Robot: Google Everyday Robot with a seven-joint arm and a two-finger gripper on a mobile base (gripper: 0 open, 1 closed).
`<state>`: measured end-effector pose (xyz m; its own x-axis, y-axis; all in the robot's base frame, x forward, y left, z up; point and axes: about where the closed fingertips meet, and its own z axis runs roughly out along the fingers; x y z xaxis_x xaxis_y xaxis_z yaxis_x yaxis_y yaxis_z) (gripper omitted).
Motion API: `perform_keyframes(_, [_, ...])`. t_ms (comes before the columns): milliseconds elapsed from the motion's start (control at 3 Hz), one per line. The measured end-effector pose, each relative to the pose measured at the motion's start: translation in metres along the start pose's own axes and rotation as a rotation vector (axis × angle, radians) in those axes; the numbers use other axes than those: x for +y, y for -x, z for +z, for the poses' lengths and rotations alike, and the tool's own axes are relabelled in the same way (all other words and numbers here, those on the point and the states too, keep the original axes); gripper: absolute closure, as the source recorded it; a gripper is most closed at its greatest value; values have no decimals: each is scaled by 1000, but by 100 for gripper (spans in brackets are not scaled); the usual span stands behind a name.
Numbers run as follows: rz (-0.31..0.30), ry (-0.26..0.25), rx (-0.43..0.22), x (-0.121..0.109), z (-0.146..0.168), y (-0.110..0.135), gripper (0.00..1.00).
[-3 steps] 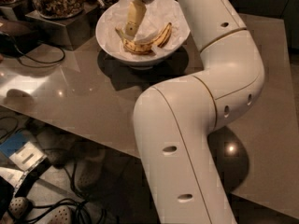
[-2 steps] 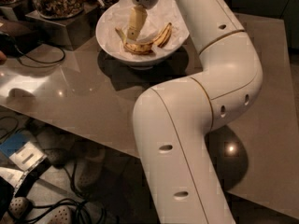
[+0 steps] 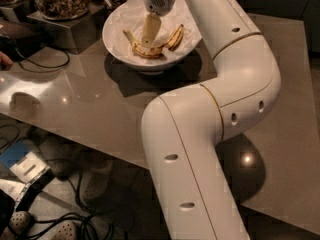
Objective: Pick banana from white bowl
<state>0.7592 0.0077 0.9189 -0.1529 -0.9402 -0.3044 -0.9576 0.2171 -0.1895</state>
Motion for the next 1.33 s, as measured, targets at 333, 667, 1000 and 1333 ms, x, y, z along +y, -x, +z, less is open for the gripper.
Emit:
perform_keyframes(333, [2,4,32,-1,7,-8,20])
perform_keyframes(667, [-2,10,63,-2,14,-13,28])
perform_keyframes(1000, [-8,16,87,-2,19,-17,33])
perform_keyframes(1333, [-17,22,104,-1,23,-18,34])
